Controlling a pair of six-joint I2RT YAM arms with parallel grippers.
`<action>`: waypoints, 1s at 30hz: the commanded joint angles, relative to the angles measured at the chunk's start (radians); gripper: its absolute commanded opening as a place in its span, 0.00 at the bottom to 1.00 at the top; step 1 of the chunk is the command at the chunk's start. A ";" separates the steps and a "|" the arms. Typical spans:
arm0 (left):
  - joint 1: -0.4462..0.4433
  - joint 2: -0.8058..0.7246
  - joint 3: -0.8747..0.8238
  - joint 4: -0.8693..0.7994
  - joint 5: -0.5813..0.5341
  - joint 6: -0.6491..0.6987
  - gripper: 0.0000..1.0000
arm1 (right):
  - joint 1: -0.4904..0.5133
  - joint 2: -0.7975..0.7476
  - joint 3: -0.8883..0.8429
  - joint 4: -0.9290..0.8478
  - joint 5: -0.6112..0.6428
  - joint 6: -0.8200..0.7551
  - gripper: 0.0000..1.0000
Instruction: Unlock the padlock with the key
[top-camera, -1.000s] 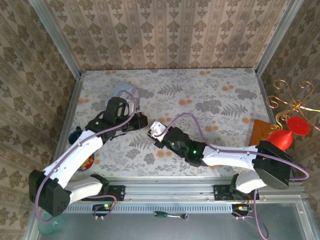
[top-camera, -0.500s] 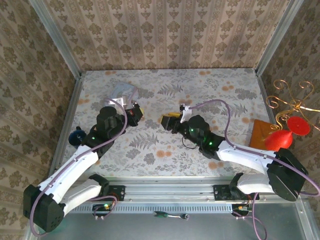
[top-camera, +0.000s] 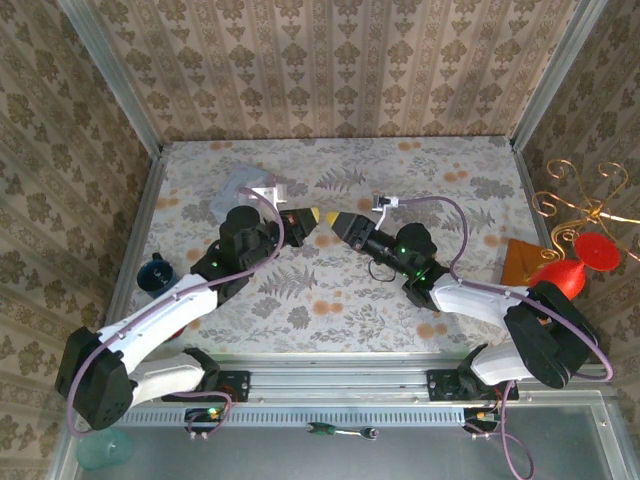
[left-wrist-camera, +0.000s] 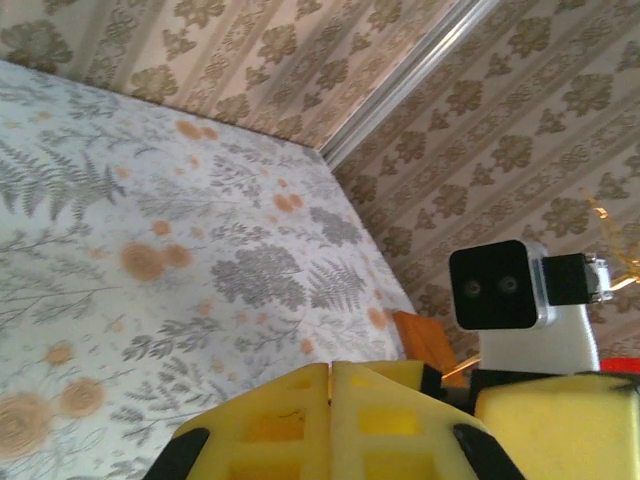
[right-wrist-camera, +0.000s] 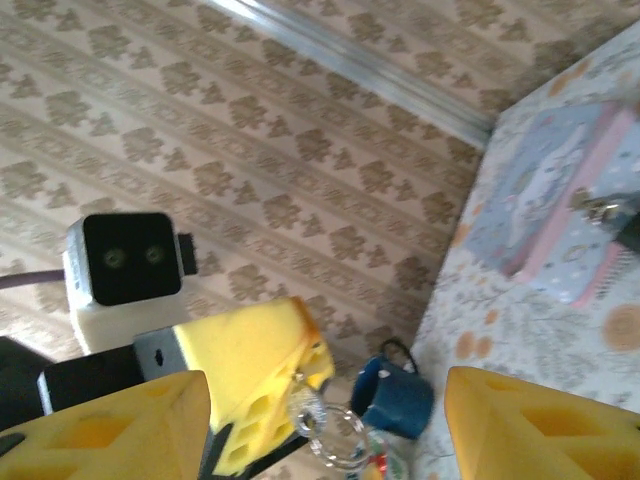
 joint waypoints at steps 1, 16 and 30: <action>-0.023 -0.004 0.033 0.094 0.001 -0.041 0.00 | -0.001 0.003 0.018 0.072 -0.071 0.028 0.64; -0.035 -0.014 -0.005 0.219 -0.030 -0.101 0.00 | 0.006 0.111 0.018 0.295 -0.109 0.126 0.49; -0.035 -0.004 -0.003 0.196 -0.002 -0.113 0.00 | 0.009 0.068 0.028 0.295 -0.107 0.067 0.44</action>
